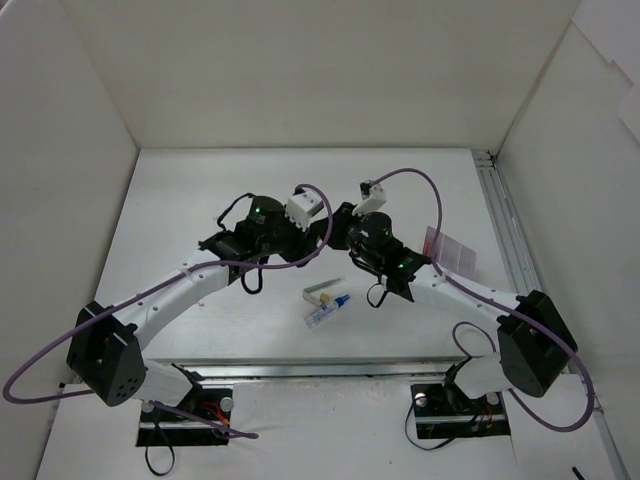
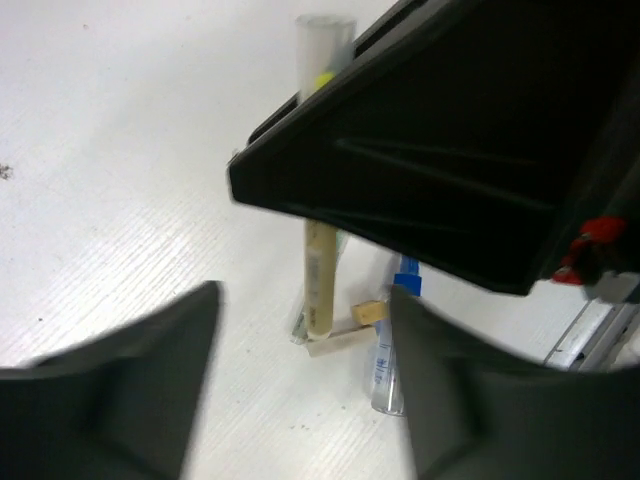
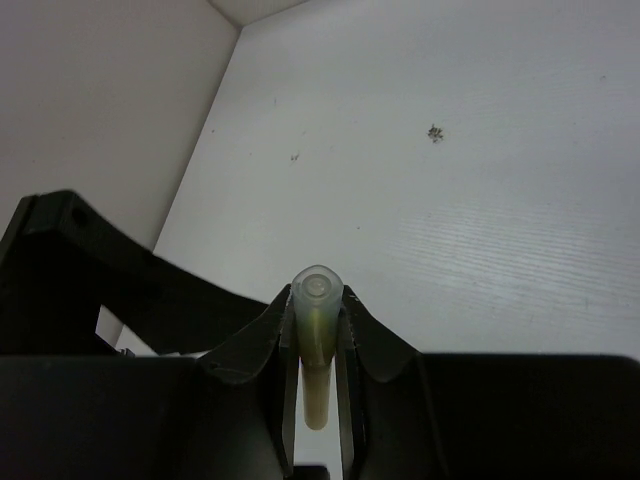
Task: Sort the stationery into containers
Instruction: Place the pen in the storage box.
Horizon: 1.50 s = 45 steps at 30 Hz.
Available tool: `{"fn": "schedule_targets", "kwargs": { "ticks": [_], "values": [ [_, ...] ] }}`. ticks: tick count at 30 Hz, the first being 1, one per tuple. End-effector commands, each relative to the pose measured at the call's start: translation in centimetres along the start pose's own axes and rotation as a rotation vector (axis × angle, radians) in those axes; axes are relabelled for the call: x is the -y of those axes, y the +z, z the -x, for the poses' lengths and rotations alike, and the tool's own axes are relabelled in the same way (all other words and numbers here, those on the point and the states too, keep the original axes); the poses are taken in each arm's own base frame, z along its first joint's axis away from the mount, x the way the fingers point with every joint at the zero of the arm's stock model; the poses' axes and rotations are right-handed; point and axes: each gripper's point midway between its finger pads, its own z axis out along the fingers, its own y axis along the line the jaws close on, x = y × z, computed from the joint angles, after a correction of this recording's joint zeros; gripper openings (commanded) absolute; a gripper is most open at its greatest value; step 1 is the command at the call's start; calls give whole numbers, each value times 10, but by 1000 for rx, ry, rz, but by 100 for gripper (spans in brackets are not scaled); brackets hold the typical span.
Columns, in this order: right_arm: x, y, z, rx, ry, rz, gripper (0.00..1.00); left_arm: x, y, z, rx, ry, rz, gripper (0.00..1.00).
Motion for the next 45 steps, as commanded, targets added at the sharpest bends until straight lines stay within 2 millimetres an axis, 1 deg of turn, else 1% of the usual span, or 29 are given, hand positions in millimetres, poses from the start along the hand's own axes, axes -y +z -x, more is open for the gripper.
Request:
{"fn": "schedule_targets", "kwargs": {
  "ticks": [1, 2, 3, 4, 5, 6, 7, 8, 9, 10, 11, 12, 14, 15, 16, 18, 23, 24, 26, 27, 31, 33, 38, 40, 41, 42, 43, 44, 45],
  "values": [
    [-18, -23, 55, 198, -39, 23, 0, 10, -19, 44, 129, 26, -23, 71],
    [-13, -28, 62, 221, -57, 0, 0, 11, -22, 45, 136, 30, -25, 82],
    [-6, -32, 62, 218, -71, -36, 0, 13, -28, 45, 153, 36, -28, 99],
    [-1, -44, 73, 254, -72, -68, 0, 13, -31, 46, 160, 39, -23, 100],
    [11, -50, 75, 246, -99, -117, 0, 11, -38, 43, 167, 40, -5, 100],
    [20, -59, 84, 277, -107, -164, 0, 10, -41, 42, 168, 38, 6, 100],
    [26, -74, 97, 316, -116, -197, 0, 8, -44, 40, 170, 37, 21, 100],
    [34, -84, 103, 332, -140, -237, 0, 4, -46, 33, 162, 30, 51, 100],
    [53, -97, 107, 346, -161, -338, 0, 3, -54, 33, 173, 31, 64, 100],
    [58, -116, 119, 388, -166, -380, 0, 2, -57, 31, 175, 24, 77, 100],
    [73, -128, 119, 382, -201, -456, 0, -2, -58, 24, 167, 16, 98, 100],
    [86, -152, 134, 457, -199, -542, 0, -1, -64, 24, 182, 13, 105, 100],
    [103, -172, 139, 497, -226, -632, 0, -1, -68, 17, 186, -1, 110, 100],
    [114, -188, 144, 540, -229, -698, 0, 0, -69, 15, 188, -5, 105, 100],
    [120, -195, 146, 552, -240, -735, 0, 2, -68, 9, 180, -17, 95, 100],
    [138, -208, 148, 570, -254, -839, 0, 5, -69, 6, 180, -26, 83, 100],
    [167, -209, 149, 554, -268, -968, 0, 4, -63, -1, 165, -50, 84, 100],
    [177, -206, 146, 539, -268, -1001, 0, 5, -62, -1, 164, -51, 74, 100],
    [186, -201, 148, 547, -249, -1019, 0, 11, -54, -2, 148, -51, 31, 100],
    [196, -197, 146, 529, -249, -1037, 0, 13, -51, -3, 140, -52, 20, 100],
    [209, -180, 147, 496, -247, -1013, 0, 11, -39, -9, 92, -65, 16, 100],
    [218, -170, 143, 465, -240, -1001, 0, 10, -34, -11, 75, -73, 17, 100],
    [227, -152, 132, 426, -197, -933, 3, 11, -27, -15, 54, -79, 2, 100],
    [226, -148, 128, 410, -189, -917, 11, 11, -26, -15, 52, -78, -1, 100],
    [225, -148, 127, 398, -185, -907, 19, 12, -26, -15, 50, -80, -5, 100],
    [224, -149, 126, 400, -171, -904, 37, 13, -25, -16, 50, -78, -13, 100],
    [226, -151, 121, 379, -167, -914, 45, 14, -24, -17, 48, -80, -17, 100],
    [222, -154, 122, 385, -159, -904, 53, 14, -23, -17, 48, -81, -19, 100],
    [221, -156, 122, 389, -148, -899, 67, 15, -22, -19, 42, -84, -29, 100]
  ]
}}
